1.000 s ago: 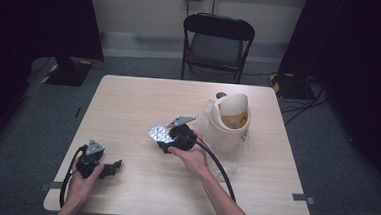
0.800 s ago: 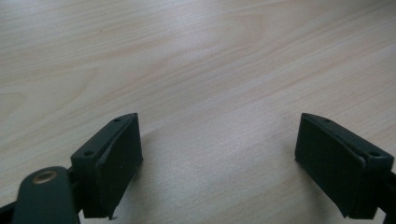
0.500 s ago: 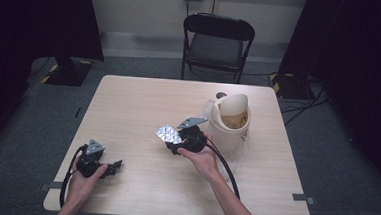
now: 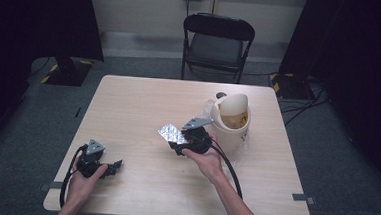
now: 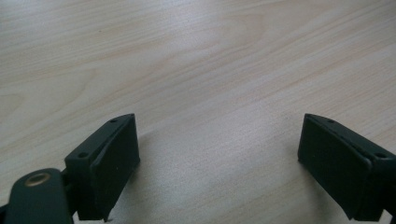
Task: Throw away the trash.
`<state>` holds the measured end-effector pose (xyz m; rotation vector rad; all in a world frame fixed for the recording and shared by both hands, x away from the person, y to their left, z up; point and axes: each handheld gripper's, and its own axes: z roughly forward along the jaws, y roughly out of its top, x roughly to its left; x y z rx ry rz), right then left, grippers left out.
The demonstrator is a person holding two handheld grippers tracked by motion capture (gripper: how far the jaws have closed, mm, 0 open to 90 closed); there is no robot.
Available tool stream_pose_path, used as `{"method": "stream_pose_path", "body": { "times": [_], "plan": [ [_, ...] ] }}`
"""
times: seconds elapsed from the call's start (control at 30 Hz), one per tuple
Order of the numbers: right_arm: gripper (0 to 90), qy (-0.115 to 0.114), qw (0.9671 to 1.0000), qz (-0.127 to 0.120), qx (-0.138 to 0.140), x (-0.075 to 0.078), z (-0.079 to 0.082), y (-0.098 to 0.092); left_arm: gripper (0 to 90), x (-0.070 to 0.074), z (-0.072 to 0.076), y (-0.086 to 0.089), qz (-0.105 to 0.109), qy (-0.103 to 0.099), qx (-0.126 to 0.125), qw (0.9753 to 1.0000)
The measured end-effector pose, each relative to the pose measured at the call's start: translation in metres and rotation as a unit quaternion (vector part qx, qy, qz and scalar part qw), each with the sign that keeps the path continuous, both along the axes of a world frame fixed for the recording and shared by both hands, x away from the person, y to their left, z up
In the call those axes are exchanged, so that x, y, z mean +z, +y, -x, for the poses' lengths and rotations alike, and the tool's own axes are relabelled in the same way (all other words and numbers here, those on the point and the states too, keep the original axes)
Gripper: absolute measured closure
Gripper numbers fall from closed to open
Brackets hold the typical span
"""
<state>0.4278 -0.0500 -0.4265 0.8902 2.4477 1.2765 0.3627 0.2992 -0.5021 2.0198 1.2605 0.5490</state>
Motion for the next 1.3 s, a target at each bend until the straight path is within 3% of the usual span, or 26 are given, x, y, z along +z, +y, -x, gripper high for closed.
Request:
{"method": "stream_pose_path", "body": {
  "times": [0.6,0.67,1.3],
  "plan": [
    [34.3,-0.013,0.9994,-0.029,-0.015,0.026,0.024,-0.039,12.0,0.0,0.0,0.0,0.0,0.0,0.0,1.0],
    [34.3,-0.009,0.9989,-0.042,-0.017,0.028,0.026,-0.045,12.0,0.0,0.0,0.0,0.0,0.0,-0.001,1.0],
    [34.3,-0.034,0.9972,-0.05,-0.044,0.059,0.053,-0.098,12.0,0.0,0.0,0.0,0.0,0.0,-0.001,1.0]
  ]
}}
